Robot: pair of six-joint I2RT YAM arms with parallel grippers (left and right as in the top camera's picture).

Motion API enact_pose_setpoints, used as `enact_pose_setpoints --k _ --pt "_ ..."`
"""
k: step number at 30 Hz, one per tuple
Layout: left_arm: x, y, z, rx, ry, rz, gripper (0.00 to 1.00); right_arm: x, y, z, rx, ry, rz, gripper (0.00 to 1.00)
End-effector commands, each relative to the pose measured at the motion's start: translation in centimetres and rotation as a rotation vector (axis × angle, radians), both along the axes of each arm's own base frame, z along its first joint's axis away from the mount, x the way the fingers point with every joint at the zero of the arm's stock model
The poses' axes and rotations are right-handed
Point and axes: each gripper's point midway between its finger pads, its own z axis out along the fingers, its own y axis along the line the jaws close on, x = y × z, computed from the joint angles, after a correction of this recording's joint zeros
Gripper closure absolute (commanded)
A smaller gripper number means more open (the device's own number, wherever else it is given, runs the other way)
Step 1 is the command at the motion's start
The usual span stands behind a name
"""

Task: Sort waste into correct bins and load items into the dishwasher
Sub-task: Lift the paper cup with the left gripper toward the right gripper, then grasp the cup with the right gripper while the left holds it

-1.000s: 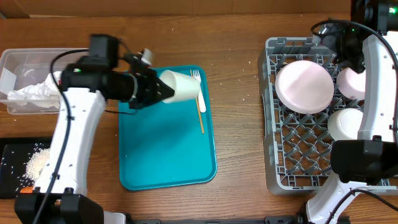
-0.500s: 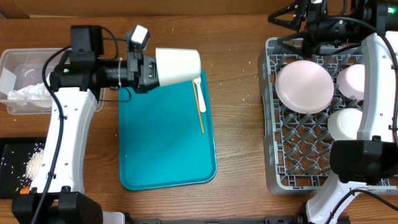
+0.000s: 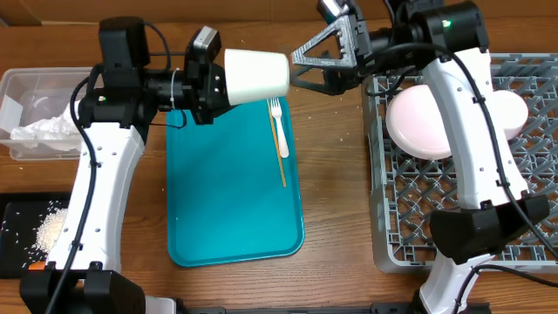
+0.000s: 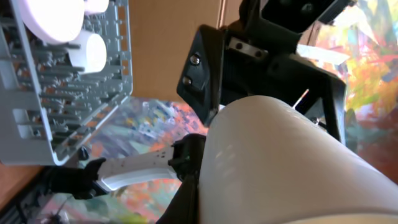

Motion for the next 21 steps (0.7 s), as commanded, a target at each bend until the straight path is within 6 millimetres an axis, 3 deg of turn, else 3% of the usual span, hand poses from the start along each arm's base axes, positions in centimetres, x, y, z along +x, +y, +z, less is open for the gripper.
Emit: enact_pose_setpoints --k 1,21 --pt "-1.2 -1.3 0.8 -0.013 0.027 -0.061 0.96 -1.3 0.1 1.4 0.045 -0.033 0.03 0.0" --pt "0.6 -1.6 1.9 0.01 -0.107 -0.003 0.96 -2.3 1.3 1.4 0.034 0.01 0.068 0.0"
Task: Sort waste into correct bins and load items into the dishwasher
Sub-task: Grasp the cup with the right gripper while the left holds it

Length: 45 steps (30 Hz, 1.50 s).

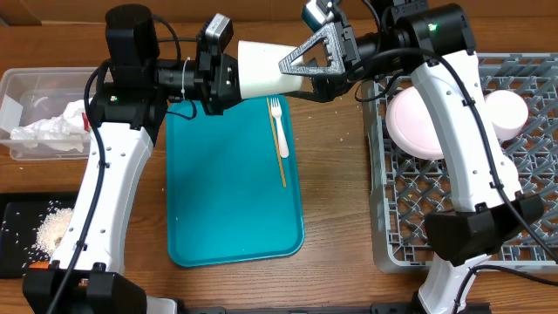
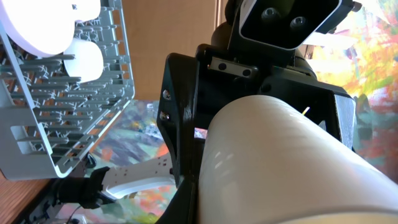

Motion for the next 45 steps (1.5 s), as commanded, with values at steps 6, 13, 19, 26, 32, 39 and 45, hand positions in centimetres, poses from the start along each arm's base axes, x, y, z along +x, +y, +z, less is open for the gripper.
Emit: enact_pose_setpoints --k 6,13,19,26,32,39,45 --pt "-0.1 -0.3 0.4 0.002 -0.016 0.001 0.96 -0.6 -0.1 1.6 0.035 -0.016 0.018 0.04" --pt "-0.2 -0.8 0.3 0.007 -0.017 -0.002 0.96 -0.4 0.0 1.6 0.029 -0.01 0.018 0.12" --pt "-0.2 -0.8 0.3 0.008 -0.017 0.001 0.96 0.2 0.2 0.7 -0.033 0.001 -0.02 0.18" --pt "-0.2 -0.8 0.3 0.008 -0.016 0.0 0.96 1.2 0.4 0.3 -0.058 -0.039 -0.051 0.2" --pt "-0.1 -0.8 0.3 0.009 -0.017 0.004 0.96 2.6 0.6 -0.4 -0.129 -0.007 -0.117 0.2" --pt "0.1 -0.8 0.2 0.013 -0.018 0.015 0.96 2.2 0.6 -0.1 -0.112 0.009 -0.096 0.2" --pt "0.4 -0.8 0.1 0.02 -0.018 0.034 0.96 1.2 0.5 0.8 -0.062 0.033 -0.045 0.2"
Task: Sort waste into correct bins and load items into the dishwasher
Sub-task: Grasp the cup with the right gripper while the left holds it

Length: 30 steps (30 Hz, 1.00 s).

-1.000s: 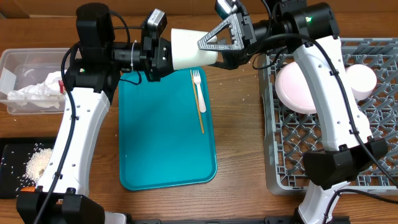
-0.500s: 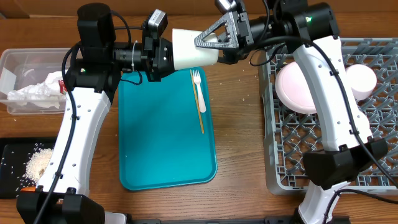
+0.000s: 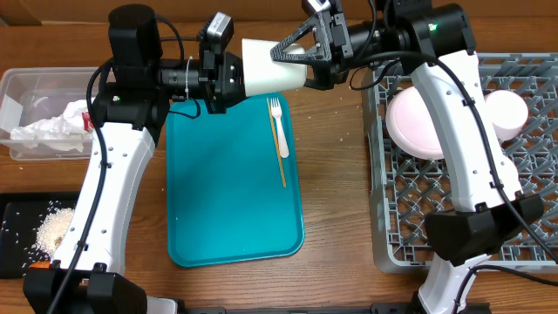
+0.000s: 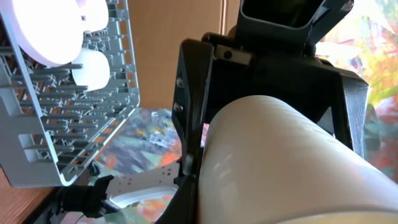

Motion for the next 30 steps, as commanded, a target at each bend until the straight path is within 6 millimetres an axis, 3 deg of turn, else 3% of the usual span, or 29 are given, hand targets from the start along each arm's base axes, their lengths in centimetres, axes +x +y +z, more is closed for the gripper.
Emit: enact_pose_setpoints --k 1,10,14,16,21,26,30 --pt "-0.14 -0.3 0.44 0.002 -0.016 0.001 0.96 -1.52 -0.13 1.65 0.05 -0.003 0.044 0.2" --pt "-0.12 -0.3 0.44 0.002 -0.017 0.002 0.95 -1.79 -0.18 1.86 0.062 0.009 0.057 0.25" --pt "-0.12 -0.3 0.44 0.002 -0.017 0.002 0.78 -1.78 -0.18 1.86 0.062 0.009 0.057 0.26" --pt "-0.13 -0.3 0.44 0.002 -0.017 0.001 0.76 -1.78 -0.18 1.86 0.062 0.008 0.057 0.25" --pt "-0.11 -0.3 0.43 0.003 -0.017 0.002 0.78 -1.78 -0.18 1.86 0.062 0.009 0.057 0.27" --pt "0.23 -0.29 0.31 0.01 -0.016 0.022 0.96 -1.78 -0.18 1.86 0.062 0.009 0.057 0.27" --pt "0.8 -0.2 0.11 0.021 -0.009 0.055 0.96 -1.78 -0.18 1.85 0.062 0.008 0.057 0.26"
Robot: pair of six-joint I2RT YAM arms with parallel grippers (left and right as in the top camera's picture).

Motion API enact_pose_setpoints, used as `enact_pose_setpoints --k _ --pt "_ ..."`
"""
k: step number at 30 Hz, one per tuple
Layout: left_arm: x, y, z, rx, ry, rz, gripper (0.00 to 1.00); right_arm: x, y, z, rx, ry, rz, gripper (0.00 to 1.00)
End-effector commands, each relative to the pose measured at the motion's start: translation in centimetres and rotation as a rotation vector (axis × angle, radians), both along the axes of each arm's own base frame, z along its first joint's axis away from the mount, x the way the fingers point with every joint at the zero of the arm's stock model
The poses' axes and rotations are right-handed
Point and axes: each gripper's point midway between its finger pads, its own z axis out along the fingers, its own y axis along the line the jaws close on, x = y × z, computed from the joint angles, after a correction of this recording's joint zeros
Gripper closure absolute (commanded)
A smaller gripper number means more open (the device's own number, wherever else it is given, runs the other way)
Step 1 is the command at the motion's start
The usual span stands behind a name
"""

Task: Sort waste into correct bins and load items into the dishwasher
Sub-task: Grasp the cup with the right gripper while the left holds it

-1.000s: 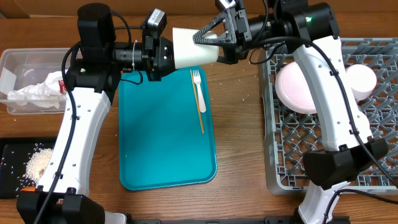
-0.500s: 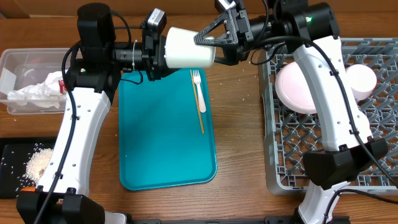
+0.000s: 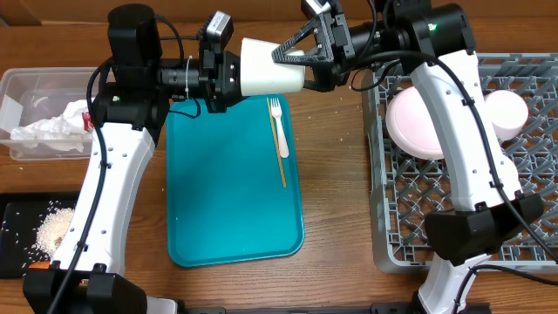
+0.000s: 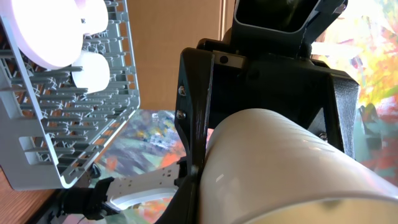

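Note:
A white paper cup (image 3: 266, 66) lies on its side in the air above the far end of the teal tray (image 3: 227, 209). My left gripper (image 3: 232, 74) is shut on its narrow end. My right gripper (image 3: 301, 61) reaches in from the right. Its black fingers (image 4: 194, 118) press on both sides of the cup's (image 4: 280, 168) wide end. A wooden fork (image 3: 279, 131) lies on the tray under the cup. The grey dishwasher rack (image 3: 410, 209) stands at the right.
The rack holds a pale pink plate (image 3: 418, 122) and a round bowl (image 3: 510, 109). At the far left a clear bin (image 3: 17, 83) holds crumpled tissue. A black tray (image 3: 17, 214) with spilled rice sits below it.
The cup and both grippers sit a touch further left. In the left wrist view the right gripper's fingers stand tighter against the cup's sides, and the cup's far end has dipped slightly.
First my left gripper held the cup sideways over the tray, with the right gripper open and clear of its wide end. Then the right fingers straddled the rim. Later the right wrist had turned with its fingers round the cup, and now they pinch it.

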Motion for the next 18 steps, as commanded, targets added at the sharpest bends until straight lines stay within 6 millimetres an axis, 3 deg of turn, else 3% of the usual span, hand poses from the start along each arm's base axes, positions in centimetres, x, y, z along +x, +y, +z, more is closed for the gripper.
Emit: enact_pose_setpoints --k 1,18 --pt "0.7 -0.2 0.1 0.02 0.001 0.05 0.96 -1.4 -0.1 1.7 0.049 -0.016 0.04 0.26" --pt "2.5 0.1 0.1 0.042 -0.029 0.145 0.96 -1.8 -0.2 2.2 0.079 -0.003 0.066 0.22"
